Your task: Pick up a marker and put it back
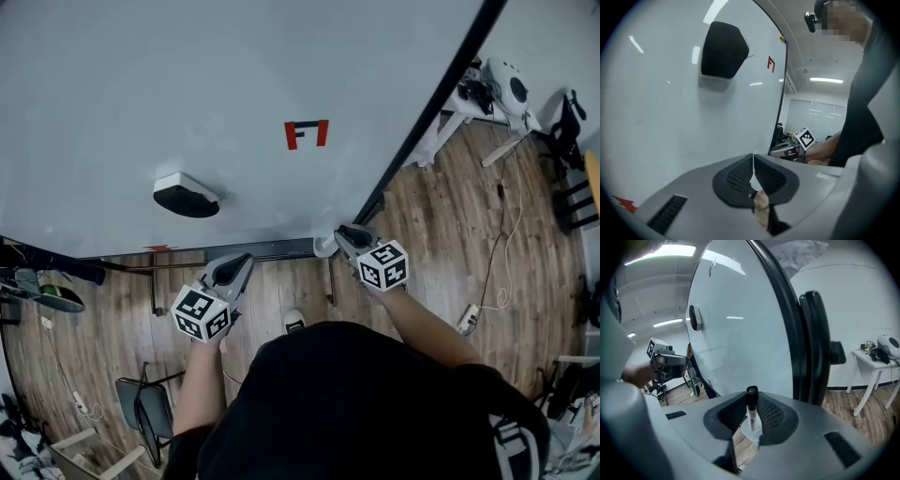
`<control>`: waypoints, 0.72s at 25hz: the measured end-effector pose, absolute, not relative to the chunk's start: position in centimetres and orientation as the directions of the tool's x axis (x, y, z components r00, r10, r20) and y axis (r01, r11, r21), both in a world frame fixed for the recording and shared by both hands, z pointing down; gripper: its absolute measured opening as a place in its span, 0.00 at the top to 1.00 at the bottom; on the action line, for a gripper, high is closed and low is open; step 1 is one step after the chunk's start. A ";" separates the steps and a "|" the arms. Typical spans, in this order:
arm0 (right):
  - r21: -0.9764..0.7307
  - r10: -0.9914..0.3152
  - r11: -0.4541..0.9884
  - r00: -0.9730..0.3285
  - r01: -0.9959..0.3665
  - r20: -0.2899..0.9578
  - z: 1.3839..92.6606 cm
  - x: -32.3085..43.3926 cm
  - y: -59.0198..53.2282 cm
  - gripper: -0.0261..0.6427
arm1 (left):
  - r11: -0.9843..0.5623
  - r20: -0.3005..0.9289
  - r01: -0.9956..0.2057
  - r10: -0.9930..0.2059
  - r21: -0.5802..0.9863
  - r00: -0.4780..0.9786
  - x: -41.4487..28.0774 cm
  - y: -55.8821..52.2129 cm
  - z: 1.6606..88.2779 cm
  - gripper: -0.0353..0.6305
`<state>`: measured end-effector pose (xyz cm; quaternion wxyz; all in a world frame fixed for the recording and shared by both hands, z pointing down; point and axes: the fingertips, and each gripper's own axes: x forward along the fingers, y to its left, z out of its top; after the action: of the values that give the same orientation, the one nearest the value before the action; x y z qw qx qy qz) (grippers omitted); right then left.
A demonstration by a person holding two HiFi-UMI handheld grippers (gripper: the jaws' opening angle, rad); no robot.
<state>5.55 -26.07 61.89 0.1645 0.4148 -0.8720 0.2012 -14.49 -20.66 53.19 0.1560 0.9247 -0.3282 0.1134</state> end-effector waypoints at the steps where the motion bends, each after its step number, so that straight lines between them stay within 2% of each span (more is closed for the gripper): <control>1: -0.212 -0.653 0.578 -0.602 -0.788 0.460 62.4 5.3 -26.2 0.87 | -0.736 0.312 -0.642 -0.572 0.215 0.759 -14.5 -20.8 53.2 0.92; 18: -0.165 -0.609 0.600 -0.581 -0.783 0.541 68.6 3.9 -27.1 0.87 | -0.725 0.319 -0.650 -0.576 0.225 0.753 -15.3 -21.6 53.9 0.92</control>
<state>3.88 -27.12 68.59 0.2207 0.4013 -0.8668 0.1972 -15.28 -21.58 53.89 0.1633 0.9218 -0.3326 0.1141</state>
